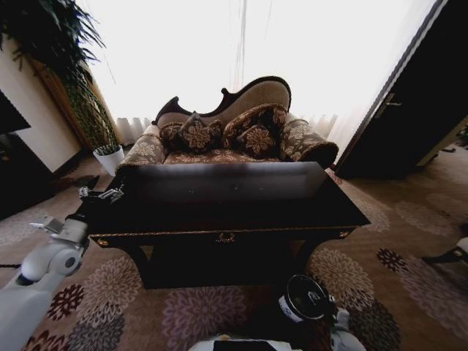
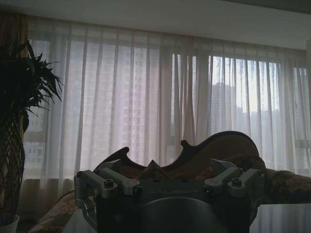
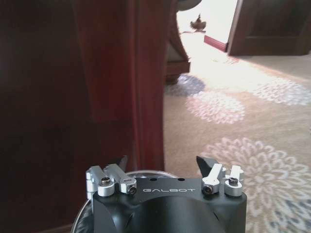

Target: Move to the front of the table and place the trash on the table into the trash bin.

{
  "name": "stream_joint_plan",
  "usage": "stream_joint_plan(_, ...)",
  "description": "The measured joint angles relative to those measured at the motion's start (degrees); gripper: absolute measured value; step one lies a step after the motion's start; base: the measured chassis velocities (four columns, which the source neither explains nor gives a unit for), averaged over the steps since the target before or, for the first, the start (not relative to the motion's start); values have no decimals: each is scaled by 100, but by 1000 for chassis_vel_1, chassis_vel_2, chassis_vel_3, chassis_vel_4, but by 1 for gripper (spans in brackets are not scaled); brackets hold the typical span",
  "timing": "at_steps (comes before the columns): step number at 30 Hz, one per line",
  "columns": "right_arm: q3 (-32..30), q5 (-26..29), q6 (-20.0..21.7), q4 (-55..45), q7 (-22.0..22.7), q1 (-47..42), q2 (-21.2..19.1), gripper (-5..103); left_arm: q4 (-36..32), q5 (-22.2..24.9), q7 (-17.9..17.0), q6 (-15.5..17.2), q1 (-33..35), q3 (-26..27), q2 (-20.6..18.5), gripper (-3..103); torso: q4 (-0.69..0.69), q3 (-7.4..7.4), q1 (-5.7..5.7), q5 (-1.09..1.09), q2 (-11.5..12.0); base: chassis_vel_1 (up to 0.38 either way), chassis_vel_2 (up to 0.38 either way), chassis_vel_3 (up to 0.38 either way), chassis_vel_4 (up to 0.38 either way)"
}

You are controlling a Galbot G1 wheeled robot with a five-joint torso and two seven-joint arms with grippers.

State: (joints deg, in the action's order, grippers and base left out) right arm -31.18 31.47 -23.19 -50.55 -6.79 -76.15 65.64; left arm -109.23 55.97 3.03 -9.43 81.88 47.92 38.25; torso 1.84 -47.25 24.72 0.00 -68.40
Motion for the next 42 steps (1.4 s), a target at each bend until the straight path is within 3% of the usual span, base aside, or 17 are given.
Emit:
stream_joint_plan(1, 0, 0, 0, 0, 0, 0, 0, 81, 0, 0, 0, 0, 0, 0, 0, 100, 0, 0, 0, 0, 0, 0, 0, 0, 0)
stream_joint_plan(3, -454, 201, 28, -614, 13, -546, 101, 91, 0, 0, 1, 0, 0, 0, 0, 100, 1, 1, 0, -2, 0, 0, 0, 0, 0)
stream_joint_plan(5, -681, 315, 32, -991, -14, -865, 219, 91, 0, 0, 2, 0, 0, 0, 0, 100, 2, 1, 0, 0, -1, 0, 0, 0, 0)
stream_joint_plan(6, -876, 389, 27, -1375, -65, -1183, 335, 99, 0, 0, 2, 0, 0, 0, 0, 100, 2, 1, -1, 3, -1, 0, 0, 0, 0)
stream_joint_plan(13, -1532, 571, -121, -3564, -281, -2889, 949, 100, 0, 0, 1, 0, 0, 0, 0, 100, 4, 1, -1, -1, -2, 0, 0, 0, 0)
stream_joint_plan(27, -1995, 219, -505, -7018, -110, -4633, 1280, 100, 0, 0, 2, 0, 0, 0, 0, 100, 2, 1, -1, -2, -2, 0, 0, 0, 0)
stream_joint_plan(30, -2113, 117, -207, -7639, 163, -4615, 1217, 100, 0, 0, 1, 0, 0, 0, 0, 100, 2, 0, -1, -2, -2, 0, 0, 0, 0)
stream_joint_plan(34, -2058, -82, 1010, -8310, 1064, -3706, 676, 100, 0, 0, 2, 0, 0, 0, 0, 100, 2, 0, -1, 1, -1, 0, 0, 0, 0)
stream_joint_plan(35, -2058, -82, 1010, -8310, 1064, -3706, 676, 100, 0, 0, 2, 0, 0, 0, 0, 100, 2, 0, -1, 1, -1, 0, 0, 0, 0)
stream_joint_plan(38, -1839, 16, 1695, -8464, 1587, -2975, -70, 100, 0, 0, -2, 0, 0, 0, 0, 100, 0, 0, -1, 1, 0, 0, 0, 0, 0)
stream_joint_plan(39, -1839, 16, 1695, -8464, 1587, -2975, -70, 100, 0, 0, -2, 0, 0, 0, 0, 100, 0, 0, -1, 1, 0, 0, 0, 0, 0)
stream_joint_plan(40, -1704, 130, 1993, -8450, 1762, -2607, -520, 100, 0, 0, 9, 0, 0, 0, 0, 100, -3, -1, 0, 0, 0, 0, 0, 0, 0)
stream_joint_plan(42, -1606, 208, 2120, -8333, 1833, -2353, -816, 100, 0, 0, 1, 0, 0, 0, 0, 100, -2, -1, 1, 1, 0, 0, 0, 0, 0)
